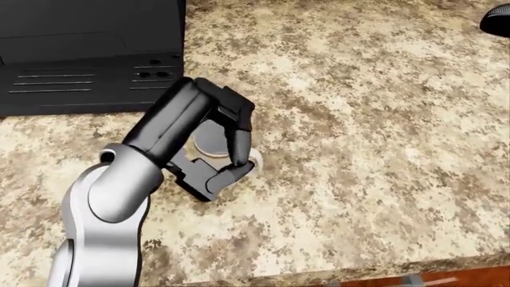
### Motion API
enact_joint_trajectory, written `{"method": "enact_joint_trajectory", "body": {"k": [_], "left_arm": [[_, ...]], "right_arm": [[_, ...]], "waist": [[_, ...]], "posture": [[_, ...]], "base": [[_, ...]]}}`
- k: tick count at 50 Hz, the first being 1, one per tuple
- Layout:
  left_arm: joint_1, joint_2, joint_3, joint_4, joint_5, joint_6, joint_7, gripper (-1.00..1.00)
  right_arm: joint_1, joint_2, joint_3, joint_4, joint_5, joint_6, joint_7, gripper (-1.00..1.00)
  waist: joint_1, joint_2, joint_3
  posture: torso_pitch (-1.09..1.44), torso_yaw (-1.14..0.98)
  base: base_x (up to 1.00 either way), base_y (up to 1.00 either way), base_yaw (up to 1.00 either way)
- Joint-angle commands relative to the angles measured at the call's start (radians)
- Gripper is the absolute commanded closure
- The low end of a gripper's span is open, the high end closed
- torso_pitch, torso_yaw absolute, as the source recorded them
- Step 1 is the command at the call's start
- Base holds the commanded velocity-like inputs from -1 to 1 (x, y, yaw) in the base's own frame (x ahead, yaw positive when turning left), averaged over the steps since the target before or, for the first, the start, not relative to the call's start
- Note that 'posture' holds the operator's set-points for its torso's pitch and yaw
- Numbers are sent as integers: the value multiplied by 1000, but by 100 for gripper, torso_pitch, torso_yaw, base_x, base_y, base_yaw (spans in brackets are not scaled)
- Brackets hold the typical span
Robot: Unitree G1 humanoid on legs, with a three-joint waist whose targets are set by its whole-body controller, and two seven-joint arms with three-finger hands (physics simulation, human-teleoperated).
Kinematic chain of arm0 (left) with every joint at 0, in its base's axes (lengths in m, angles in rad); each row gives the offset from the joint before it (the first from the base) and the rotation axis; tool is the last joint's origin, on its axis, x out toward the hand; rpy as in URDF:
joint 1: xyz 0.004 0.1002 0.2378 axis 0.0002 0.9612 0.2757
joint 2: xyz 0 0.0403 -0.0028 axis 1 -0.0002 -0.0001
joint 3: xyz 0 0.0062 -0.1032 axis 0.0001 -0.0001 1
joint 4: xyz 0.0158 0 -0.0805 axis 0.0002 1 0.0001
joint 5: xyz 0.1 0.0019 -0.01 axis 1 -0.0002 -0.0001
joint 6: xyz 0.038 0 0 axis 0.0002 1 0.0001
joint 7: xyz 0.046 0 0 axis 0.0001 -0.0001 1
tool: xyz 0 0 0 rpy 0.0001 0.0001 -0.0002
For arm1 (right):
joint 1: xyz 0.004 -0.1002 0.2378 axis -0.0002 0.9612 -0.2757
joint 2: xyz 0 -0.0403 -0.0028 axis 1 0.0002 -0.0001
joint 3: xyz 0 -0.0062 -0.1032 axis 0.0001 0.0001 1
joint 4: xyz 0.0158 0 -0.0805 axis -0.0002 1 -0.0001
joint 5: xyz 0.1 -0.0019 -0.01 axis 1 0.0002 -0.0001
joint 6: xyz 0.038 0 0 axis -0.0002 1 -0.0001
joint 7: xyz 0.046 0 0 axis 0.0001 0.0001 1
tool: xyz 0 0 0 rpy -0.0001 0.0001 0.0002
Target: Pick the mug from under the coffee machine dispenser and place it on the counter.
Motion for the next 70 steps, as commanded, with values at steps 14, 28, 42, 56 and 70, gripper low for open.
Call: {"method": "enact_joint_trajectory", "body": {"k": [14, 28, 42, 56, 70], "left_arm": [[-20, 4, 5, -33, 18, 2, -18, 2], [-36, 11, 15, -42, 23, 13, -15, -100], [-58, 23, 26, -57, 19, 33, -16, -100], [-61, 67, 38, -199, 41, 141, -149, -100], [-147, 174, 132, -306, 69, 195, -237, -100]], "right_arm": [[-35, -24, -15, -27, 6, -18, -4, -100], [-29, -23, -18, -34, 15, -13, -4, -100], [-30, -25, -19, -40, 23, -7, -5, -100], [-39, -29, -16, -34, 22, -7, -7, -100], [-36, -30, -16, -32, 19, -10, -5, -100]], "waist": [[1, -6, -21], [2, -7, -21], [4, -7, -21], [3, -2, -17], [2, 2, -12]], "posture": [[0, 0], [0, 0], [0, 0], [0, 0], [0, 0]], "base": [[0, 0, 0], [0, 0, 0], [0, 0, 0], [0, 0, 0], [0, 0, 0]]}}
